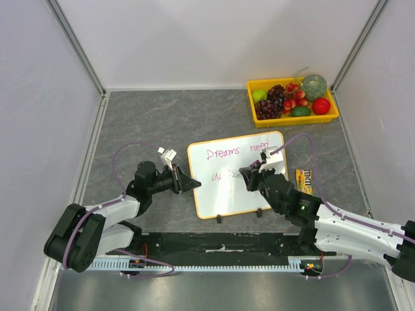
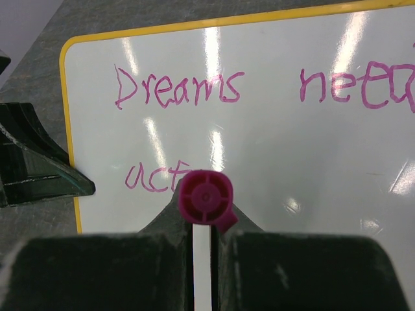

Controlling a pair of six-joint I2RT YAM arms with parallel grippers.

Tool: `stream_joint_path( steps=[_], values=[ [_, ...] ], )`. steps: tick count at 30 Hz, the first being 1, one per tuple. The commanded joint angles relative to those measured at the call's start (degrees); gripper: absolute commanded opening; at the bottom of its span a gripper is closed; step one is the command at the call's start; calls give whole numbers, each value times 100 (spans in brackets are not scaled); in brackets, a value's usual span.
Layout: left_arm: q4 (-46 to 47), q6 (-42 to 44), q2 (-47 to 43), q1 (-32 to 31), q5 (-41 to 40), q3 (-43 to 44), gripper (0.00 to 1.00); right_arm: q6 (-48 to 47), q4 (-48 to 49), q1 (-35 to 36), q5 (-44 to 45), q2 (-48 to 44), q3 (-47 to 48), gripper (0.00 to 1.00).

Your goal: Write a sentence on the whiteboard

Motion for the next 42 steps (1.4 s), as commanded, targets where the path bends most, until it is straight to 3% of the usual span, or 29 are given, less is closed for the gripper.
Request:
stream_joint_path(
  steps=[1, 20, 42],
  values=[
    [-312, 568, 52, -20, -435, 7, 2, -23, -217, -16, 69, -171, 92, 0],
    [-303, 568, 34, -20, -444, 7, 2, -419, 214, -25, 412, 320, 796, 0],
    [-312, 568, 34, -20, -444, -1, 2, -357, 478, -77, 667, 628, 435, 0]
  ],
)
